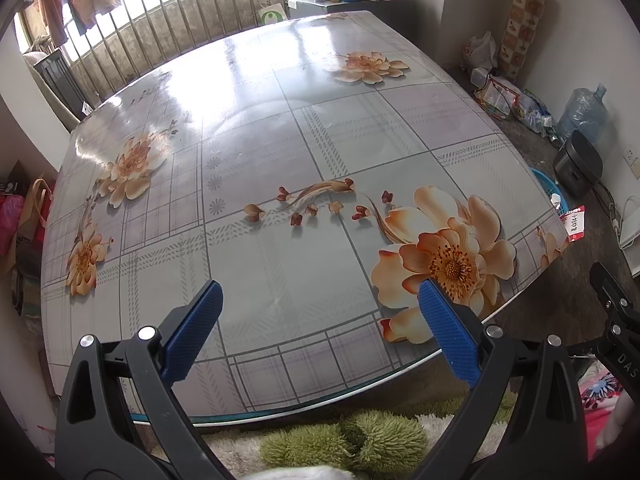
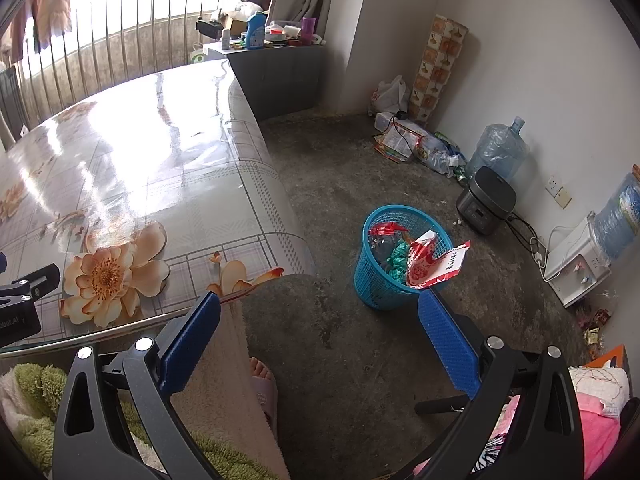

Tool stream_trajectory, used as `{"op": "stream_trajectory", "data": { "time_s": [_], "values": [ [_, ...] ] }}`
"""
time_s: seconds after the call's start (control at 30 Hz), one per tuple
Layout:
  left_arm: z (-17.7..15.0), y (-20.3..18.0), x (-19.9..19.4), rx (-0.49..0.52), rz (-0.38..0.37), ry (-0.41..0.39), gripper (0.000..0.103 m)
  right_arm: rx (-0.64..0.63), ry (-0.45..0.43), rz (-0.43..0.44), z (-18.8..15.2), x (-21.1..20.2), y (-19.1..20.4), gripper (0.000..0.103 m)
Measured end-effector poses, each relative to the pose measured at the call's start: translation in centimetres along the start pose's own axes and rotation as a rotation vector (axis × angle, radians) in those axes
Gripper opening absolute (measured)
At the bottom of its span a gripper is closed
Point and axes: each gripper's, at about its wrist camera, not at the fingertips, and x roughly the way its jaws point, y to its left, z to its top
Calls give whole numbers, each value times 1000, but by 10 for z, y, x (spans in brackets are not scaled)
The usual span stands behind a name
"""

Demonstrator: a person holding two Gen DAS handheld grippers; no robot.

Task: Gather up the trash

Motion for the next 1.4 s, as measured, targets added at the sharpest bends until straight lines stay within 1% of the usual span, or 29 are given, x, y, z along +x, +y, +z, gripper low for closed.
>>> {"op": "stream_trajectory", "data": {
  "time_s": [1.4],
  "values": [
    [3, 3, 1, 3, -5, 4, 94, 2, 1, 0, 1, 0, 0, 96]
  ]
}}
